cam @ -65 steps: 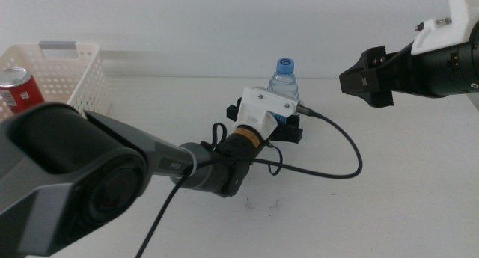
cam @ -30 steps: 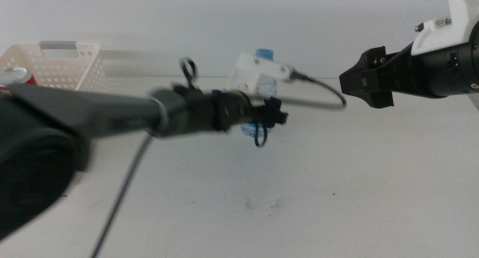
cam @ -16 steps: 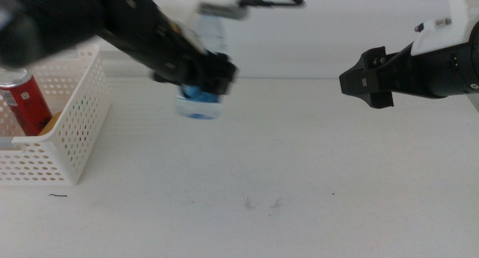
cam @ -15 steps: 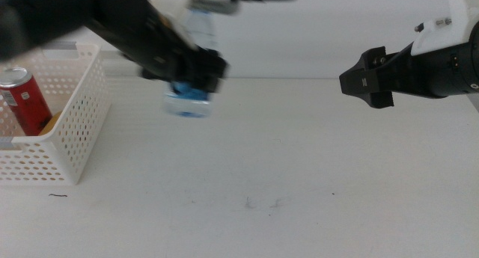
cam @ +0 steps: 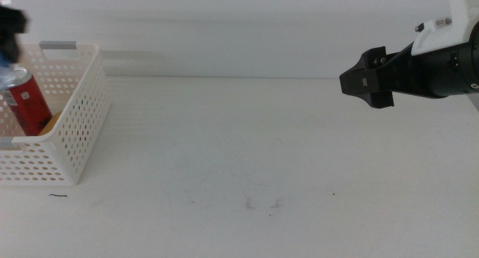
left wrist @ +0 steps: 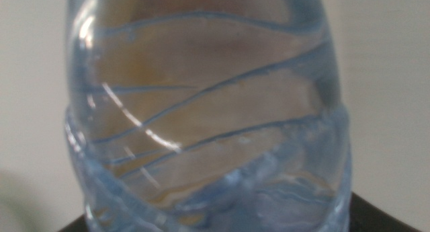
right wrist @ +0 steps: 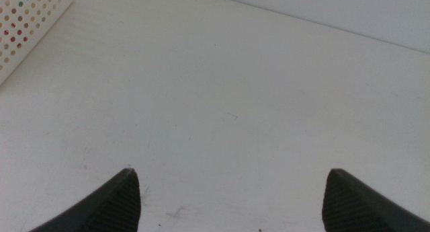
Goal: Use arms to grab the bottles and put them into the dustbin to the left of the table.
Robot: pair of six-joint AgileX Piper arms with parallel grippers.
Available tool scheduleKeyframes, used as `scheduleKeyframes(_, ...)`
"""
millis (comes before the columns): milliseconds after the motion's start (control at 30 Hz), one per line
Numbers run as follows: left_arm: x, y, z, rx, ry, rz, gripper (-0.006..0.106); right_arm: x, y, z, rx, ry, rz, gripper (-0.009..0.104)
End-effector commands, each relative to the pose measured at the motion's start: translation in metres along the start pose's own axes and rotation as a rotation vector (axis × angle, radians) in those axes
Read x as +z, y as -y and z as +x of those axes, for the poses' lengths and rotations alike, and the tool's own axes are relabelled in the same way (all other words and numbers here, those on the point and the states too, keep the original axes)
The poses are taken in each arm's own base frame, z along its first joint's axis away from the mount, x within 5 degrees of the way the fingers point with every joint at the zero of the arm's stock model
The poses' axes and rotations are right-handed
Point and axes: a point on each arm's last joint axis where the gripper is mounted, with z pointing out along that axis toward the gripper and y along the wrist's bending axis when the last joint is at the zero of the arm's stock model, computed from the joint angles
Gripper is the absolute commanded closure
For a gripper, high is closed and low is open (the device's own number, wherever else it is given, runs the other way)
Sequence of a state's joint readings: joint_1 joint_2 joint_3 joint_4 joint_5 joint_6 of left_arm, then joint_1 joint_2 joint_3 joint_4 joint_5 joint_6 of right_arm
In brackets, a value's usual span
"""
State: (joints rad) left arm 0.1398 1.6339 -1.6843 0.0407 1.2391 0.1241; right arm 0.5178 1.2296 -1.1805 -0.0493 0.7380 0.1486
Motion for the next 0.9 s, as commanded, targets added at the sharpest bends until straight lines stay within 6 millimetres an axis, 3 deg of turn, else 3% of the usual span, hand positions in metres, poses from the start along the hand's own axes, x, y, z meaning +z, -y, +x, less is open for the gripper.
scheduleKeyframes(0, -0.001, -0.018, -0.001, -0.031, 0.025, -0.003, 0.099, -0.002, 0.0, 0.0, -0.014, 0.008, 0.0, 0.004)
scheduleKeyframes(133, 0.025, -0.03, -0.002, -0.011, -0.037, -0.005, 0.089, -0.002, 0.0, 0.0, -0.014, 0.008, 0.0, 0.004)
scheduleKeyframes(267, 0.053, -0.032, -0.009, 0.031, -0.048, -0.012, 0.065, -0.002, 0.0, 0.0, -0.014, 0.008, 0.0, 0.004)
scheduleKeyframes(433, 0.069, -0.034, -0.015, 0.036, -0.02, -0.031, 0.006, -0.002, 0.0, 0.0, -0.014, 0.008, 0.0, 0.004)
scheduleKeyframes(733, 0.069, -0.03, -0.021, 0.036, 0.041, 0.007, 0.007, -0.002, 0.0, 0.0, -0.014, 0.008, 0.0, 0.004)
scheduleKeyframes(867, 0.06, -0.026, -0.02, 0.031, 0.046, 0.031, 0.007, -0.002, 0.0, 0.0, -0.014, 0.008, 0.0, 0.004)
